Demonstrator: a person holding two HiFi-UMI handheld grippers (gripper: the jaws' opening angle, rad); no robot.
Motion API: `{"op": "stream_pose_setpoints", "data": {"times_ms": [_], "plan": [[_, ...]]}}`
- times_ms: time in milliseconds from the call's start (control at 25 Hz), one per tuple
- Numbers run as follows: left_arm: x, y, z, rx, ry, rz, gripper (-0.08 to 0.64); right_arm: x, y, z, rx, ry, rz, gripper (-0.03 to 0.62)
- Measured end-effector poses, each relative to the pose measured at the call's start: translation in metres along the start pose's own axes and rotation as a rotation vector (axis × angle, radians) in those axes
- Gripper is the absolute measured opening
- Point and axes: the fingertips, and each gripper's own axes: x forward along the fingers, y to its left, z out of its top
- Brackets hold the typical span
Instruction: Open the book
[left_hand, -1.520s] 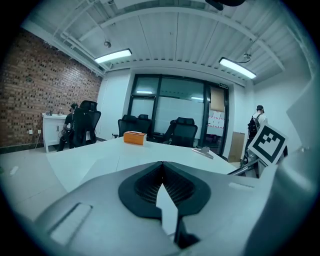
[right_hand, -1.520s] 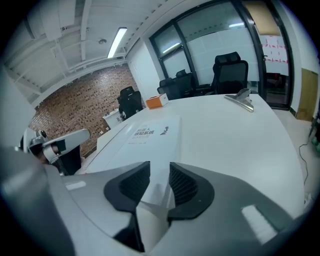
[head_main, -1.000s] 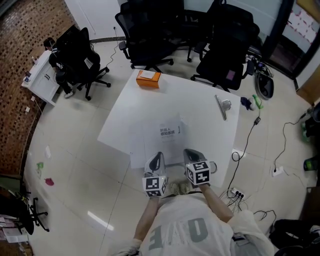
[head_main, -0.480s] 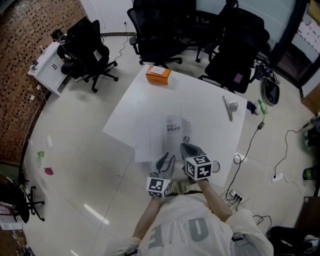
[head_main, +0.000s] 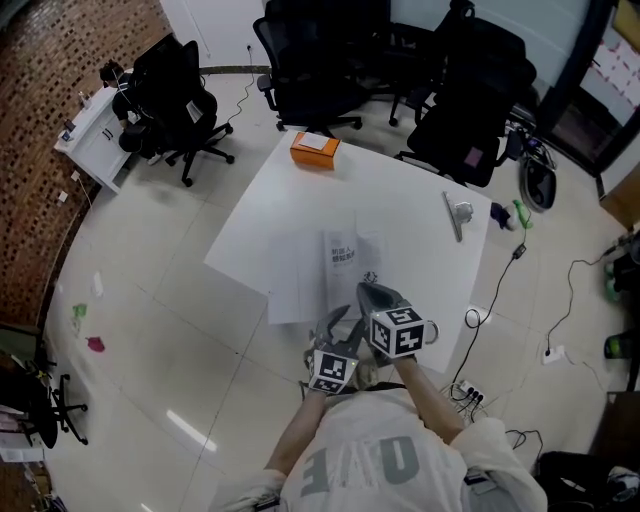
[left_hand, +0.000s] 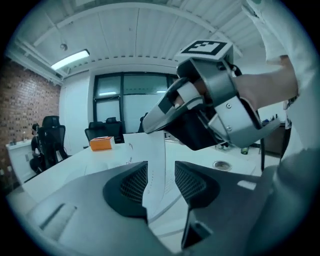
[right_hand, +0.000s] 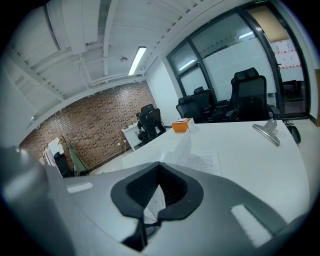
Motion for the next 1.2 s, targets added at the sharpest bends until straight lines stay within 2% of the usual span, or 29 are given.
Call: {"op": "stream_pose_setpoints", "data": {"times_ms": [80, 160, 280, 320, 480, 640, 720, 1040, 1120, 1200], "plan": [[0.008, 0.007, 0.002, 0.036, 0.017, 0.046, 0.176, -0.003, 0.001, 0.004, 0.013, -0.010, 0.007, 0.003], [0.015, 0.009, 0.003, 0.077, 0.028, 0.059, 0.175, -0.003, 0.001, 0.007, 0.015, -0.014, 0.011, 0.003], [0.018, 0.004, 0.002, 0.124, 0.038, 0.055, 0.058, -0.005, 0.000, 0.005, 0.027, -0.012, 0.010, 0.003], [0.017, 0.004, 0.003, 0.129, 0.036, 0.061, 0.053, -0.006, 0.000, 0.006, 0.047, -0.016, 0.011, 0.003], [0.010, 0.020, 0.013, 0.129, 0.006, 0.132, 0.012, -0.011, -0.005, 0.018, 0.140, -0.080, 0.027, 0.023], [-0.003, 0.046, 0.019, 0.101, -0.016, 0.233, 0.009, -0.020, -0.014, 0.029, 0.106, -0.167, -0.011, 0.005], [-0.010, 0.057, 0.018, 0.091, -0.019, 0.274, 0.009, -0.017, -0.026, 0.017, 0.090, -0.138, -0.050, 0.005], [-0.040, 0.093, 0.000, -0.001, -0.022, 0.412, 0.018, 0.000, -0.084, -0.072, 0.092, 0.078, -0.213, 0.003], [-0.048, 0.104, -0.012, -0.076, -0.010, 0.455, 0.025, 0.004, -0.088, -0.082, 0.108, 0.107, -0.219, 0.003], [-0.057, 0.116, -0.032, -0.196, 0.015, 0.505, 0.042, 0.010, -0.089, -0.089, 0.110, 0.133, -0.218, 0.003]]}}
